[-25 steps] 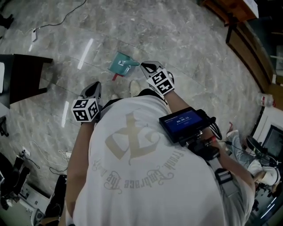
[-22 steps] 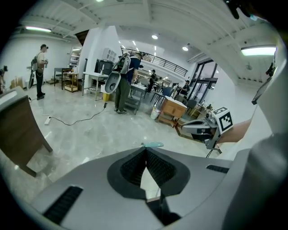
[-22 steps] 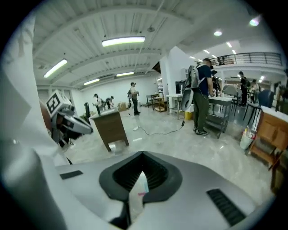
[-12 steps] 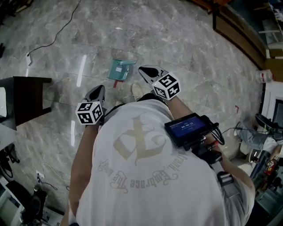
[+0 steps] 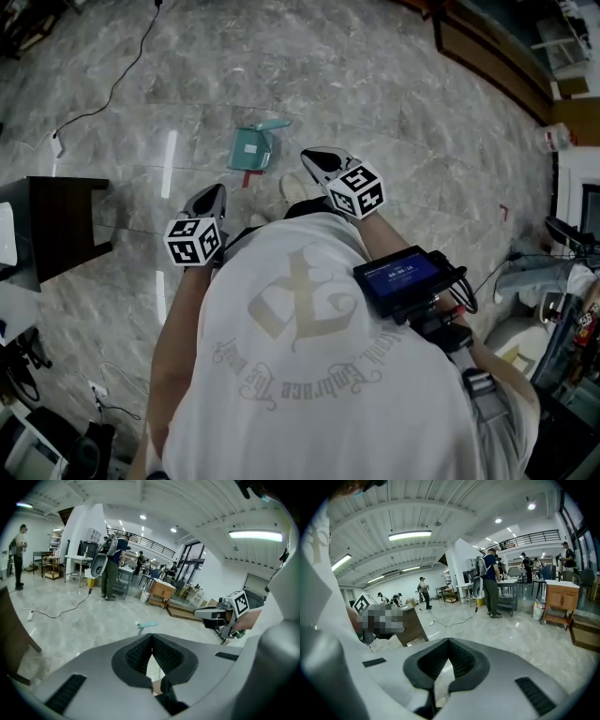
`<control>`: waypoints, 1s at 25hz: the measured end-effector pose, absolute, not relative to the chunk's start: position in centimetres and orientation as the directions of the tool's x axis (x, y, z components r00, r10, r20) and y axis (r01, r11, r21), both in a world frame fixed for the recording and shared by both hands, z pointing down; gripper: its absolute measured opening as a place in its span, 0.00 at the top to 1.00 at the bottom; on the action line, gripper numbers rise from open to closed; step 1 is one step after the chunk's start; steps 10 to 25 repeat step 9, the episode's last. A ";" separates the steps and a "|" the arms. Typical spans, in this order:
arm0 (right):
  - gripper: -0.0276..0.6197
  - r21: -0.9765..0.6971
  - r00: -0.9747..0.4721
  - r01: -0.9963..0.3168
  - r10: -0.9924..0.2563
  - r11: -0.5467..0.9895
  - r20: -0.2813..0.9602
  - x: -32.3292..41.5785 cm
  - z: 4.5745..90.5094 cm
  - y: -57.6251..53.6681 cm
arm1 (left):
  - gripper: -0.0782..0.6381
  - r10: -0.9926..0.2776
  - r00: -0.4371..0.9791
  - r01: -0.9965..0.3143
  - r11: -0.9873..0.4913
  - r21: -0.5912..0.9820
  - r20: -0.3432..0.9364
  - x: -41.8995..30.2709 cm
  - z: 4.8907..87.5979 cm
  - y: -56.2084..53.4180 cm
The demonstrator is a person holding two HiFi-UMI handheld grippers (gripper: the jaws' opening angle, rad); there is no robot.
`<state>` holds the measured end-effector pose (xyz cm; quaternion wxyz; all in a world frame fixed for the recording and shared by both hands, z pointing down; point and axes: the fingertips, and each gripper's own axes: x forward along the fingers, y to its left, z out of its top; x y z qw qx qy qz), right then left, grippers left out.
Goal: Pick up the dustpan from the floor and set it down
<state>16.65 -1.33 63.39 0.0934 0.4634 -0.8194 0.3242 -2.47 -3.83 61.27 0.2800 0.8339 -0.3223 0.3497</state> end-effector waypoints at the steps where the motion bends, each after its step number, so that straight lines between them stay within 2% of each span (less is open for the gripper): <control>1: 0.93 -0.446 -0.553 -0.820 -0.699 0.358 0.454 16.6 63.4 -1.3 | 0.87 -0.340 0.547 -0.734 -0.634 0.243 0.765 -2.5 61.3 -3.9; 25: 0.93 -0.446 -0.538 -0.829 -0.700 0.338 0.469 16.6 63.5 -0.7 | 0.87 -0.323 0.551 -0.729 -0.635 0.255 0.770 -2.9 61.5 -3.0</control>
